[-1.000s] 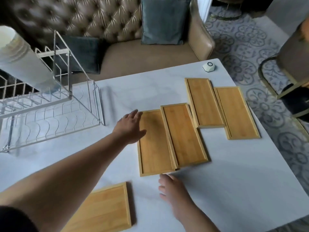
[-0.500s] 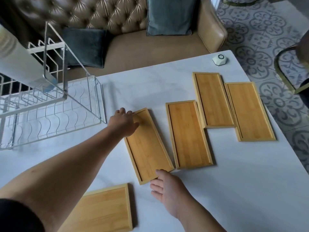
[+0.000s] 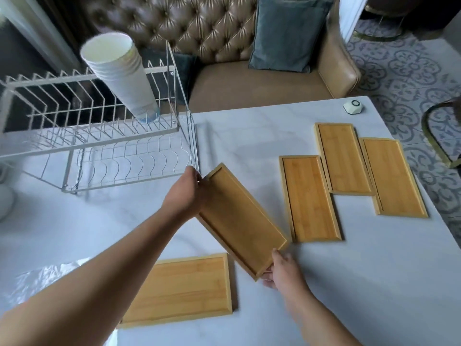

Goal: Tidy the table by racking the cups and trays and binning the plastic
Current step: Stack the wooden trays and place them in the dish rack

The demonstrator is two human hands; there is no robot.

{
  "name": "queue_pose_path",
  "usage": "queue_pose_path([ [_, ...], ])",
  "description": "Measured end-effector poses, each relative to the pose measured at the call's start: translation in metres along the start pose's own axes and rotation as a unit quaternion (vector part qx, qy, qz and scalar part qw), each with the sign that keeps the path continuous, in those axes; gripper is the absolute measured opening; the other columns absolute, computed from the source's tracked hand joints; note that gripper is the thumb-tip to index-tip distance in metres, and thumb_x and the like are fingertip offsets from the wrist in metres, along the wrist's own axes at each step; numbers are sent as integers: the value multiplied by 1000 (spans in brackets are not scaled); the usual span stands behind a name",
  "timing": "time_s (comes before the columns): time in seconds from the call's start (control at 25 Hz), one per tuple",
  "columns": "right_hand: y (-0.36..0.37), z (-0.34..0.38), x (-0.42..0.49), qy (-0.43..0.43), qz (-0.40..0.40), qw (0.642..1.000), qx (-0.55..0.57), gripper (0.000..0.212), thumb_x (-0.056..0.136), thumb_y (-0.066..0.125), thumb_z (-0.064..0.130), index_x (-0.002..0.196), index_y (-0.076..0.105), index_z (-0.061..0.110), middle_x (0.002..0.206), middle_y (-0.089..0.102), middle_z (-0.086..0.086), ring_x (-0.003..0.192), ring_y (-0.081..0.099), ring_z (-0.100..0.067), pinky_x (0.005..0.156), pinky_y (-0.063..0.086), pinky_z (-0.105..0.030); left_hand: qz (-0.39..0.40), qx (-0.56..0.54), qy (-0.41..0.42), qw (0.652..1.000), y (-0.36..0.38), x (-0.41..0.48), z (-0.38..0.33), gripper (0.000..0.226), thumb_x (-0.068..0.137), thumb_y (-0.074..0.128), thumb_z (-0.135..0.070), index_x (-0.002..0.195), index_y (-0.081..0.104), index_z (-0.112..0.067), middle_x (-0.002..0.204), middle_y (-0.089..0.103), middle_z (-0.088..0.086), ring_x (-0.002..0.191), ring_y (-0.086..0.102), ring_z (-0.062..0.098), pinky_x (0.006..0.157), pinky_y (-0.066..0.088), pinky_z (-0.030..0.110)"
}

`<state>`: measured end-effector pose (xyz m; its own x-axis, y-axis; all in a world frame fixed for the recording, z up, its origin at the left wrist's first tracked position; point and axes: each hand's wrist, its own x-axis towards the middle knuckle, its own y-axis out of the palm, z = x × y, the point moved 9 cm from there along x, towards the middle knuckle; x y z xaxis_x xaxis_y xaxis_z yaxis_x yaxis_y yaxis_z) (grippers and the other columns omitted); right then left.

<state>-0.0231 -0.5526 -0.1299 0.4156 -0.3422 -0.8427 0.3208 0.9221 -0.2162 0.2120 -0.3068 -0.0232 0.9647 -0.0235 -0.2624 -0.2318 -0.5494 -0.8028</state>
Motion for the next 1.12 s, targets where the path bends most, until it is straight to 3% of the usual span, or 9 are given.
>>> queue_pose_path([
  [0.08, -10, 22, -16, -106, -52, 986, -115, 34, 105, 49, 42, 94, 57, 11, 87, 72, -19, 77, 74, -35, 75, 64, -55, -29, -42, -33, 998, -18, -35, 37, 21, 99, 46, -49, 96, 46, -28, 80, 58, -11, 70, 56, 6, 52, 35, 28],
  [0.16, -5, 39, -35, -187, -87, 950, -233, 38, 104, 50, 40, 82, 54, 10, 76, 68, -13, 72, 69, -34, 70, 61, -50, -41, -48, -53, 997, -29, -72, 80, 24, 101, 47, -49, 97, 48, -25, 80, 58, -11, 71, 55, 5, 53, 35, 29],
  [0.32, 30, 39, -67, -264, -107, 886, -365, 39, 103, 49, 38, 74, 44, 13, 65, 58, -6, 64, 58, -30, 57, 41, -38, -42, -10, -93, 995, -36, -141, 157, 28, 102, 46, -47, 88, 47, -24, 73, 57, -5, 68, 56, 23, 59, 37, 37],
  [0.44, 54, 17, -83, -285, -99, 859, -414, 37, 103, 47, 38, 75, 39, 15, 67, 60, -8, 68, 59, -35, 56, 39, -37, -42, 39, -111, 992, -34, -182, 198, 33, 103, 41, -46, 79, 40, -24, 66, 52, -5, 65, 52, 28, 61, 37, 38],
  [0.56, 71, 1, -91, -304, -98, 826, -465, 32, 105, 45, 37, 80, 41, 16, 74, 67, -13, 73, 65, -37, 59, 48, -39, -15, 58, -112, 992, -21, -207, 223, 33, 105, 36, -43, 78, 35, -24, 65, 48, -6, 64, 49, 28, 59, 36, 39],
  [0.72, 89, -2, -92, -324, -115, 793, -503, 30, 107, 41, 35, 86, 45, 14, 81, 69, -11, 79, 68, -36, 61, 50, -40, -14, 51, -135, 989, -15, -213, 244, 32, 105, 32, -38, 76, 33, -23, 68, 53, -4, 58, 47, 14, 50, 28, 36],
  [1.12, 108, -8, -71, -323, -120, 776, -529, 27, 108, 36, 37, 97, 47, 14, 91, 72, -9, 86, 70, -34, 64, 48, -38, -9, 26, -157, 987, -1, -203, 265, 30, 106, 33, -41, 82, 37, -22, 72, 58, 0, 66, 55, 27, 57, 37, 39],
])
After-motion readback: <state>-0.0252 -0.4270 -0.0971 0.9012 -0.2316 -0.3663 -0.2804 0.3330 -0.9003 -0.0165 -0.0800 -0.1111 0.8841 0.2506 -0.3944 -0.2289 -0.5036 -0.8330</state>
